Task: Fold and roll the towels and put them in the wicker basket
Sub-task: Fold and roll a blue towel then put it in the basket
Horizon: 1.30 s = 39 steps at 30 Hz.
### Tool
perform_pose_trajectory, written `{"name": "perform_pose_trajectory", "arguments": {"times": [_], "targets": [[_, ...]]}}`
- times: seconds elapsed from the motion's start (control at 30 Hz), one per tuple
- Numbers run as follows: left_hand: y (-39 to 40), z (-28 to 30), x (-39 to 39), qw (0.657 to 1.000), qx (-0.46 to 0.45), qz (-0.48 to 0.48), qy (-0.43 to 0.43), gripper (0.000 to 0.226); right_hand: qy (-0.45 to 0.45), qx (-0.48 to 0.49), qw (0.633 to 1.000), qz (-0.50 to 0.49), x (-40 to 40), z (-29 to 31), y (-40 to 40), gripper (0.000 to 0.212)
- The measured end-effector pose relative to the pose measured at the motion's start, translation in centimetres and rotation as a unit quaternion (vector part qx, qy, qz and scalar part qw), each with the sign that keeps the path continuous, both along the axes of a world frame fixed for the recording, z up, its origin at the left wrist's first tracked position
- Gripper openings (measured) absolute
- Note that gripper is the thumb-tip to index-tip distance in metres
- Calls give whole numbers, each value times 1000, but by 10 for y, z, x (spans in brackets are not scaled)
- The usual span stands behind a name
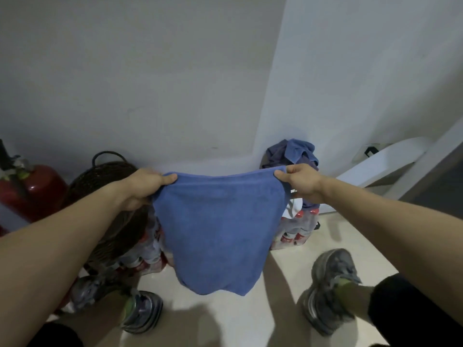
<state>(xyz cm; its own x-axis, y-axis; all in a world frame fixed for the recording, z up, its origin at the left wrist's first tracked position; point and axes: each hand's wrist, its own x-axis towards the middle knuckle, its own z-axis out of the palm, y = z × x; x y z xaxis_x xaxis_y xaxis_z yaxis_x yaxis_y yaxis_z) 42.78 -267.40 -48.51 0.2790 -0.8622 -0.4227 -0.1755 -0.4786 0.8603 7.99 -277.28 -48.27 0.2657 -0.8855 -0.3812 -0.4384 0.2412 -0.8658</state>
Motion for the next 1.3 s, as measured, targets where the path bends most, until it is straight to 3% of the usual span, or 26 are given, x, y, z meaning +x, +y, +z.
{"name": "perform_pose_trajectory", "arguments": {"times": [0.2, 0.23, 0.33, 0.4, 0.53, 0.63, 0.87, 1.03, 1.3], "targets": [[-27, -50, 5, 984, -104, 126, 71, 27, 9, -60, 996, -72, 29, -50, -27, 36], [-34, -61, 5, 983, -113, 140, 45, 31, 13, -70, 994, -82, 35, -60, -33, 38], [-55, -95, 11, 968, -125, 127, -176, 43, 35, -116, 989, -85, 51, -94, -55, 29], [-72, -113, 15, 948, -124, 108, -271, 39, 73, -171, 979, -79, 59, -115, -71, 32], [-106, -150, 18, 931, -100, 101, -337, 27, 117, -237, 962, -59, 74, -152, -101, 37], [-121, -175, 21, 923, -91, 110, -358, 25, 170, -263, 950, -5, 83, -180, -122, 26], [-138, -220, 41, 868, -120, 96, -471, 28, 281, -362, 888, 26, 104, -220, -151, 29], [-149, -236, 55, 866, -137, 126, -465, 28, 333, -368, 868, -6, 108, -229, -156, 30], [-170, -230, 60, 901, -113, 175, -380, 39, 358, -279, 891, -24, 119, -218, -164, 34]]}}
